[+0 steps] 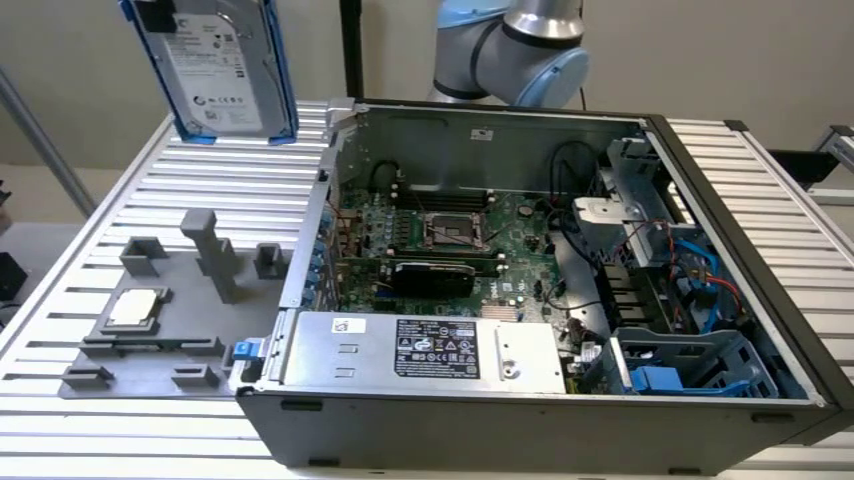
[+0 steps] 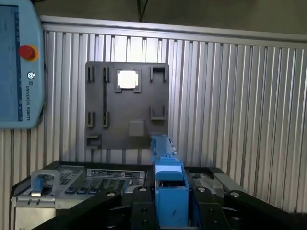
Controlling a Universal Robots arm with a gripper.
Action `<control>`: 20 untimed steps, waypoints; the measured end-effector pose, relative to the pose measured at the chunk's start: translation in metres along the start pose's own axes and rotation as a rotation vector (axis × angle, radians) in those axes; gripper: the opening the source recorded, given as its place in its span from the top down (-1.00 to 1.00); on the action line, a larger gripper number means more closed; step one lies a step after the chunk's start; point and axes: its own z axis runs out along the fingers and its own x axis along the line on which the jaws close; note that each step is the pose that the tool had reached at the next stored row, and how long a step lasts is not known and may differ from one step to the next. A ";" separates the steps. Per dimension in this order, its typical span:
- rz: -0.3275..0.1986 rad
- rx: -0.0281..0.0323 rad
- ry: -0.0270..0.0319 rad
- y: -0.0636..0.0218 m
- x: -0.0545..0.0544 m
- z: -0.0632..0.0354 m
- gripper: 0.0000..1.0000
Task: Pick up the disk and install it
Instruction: 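Pick up the disk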
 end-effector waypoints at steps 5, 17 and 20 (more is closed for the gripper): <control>0.000 0.0000 -0.0025 -0.0227 0.006 -0.0064 1.00; 0.000 -0.0003 -0.0029 -0.0767 0.024 -0.0082 1.00; 0.000 -0.0003 -0.0029 -0.0899 0.028 -0.0087 1.00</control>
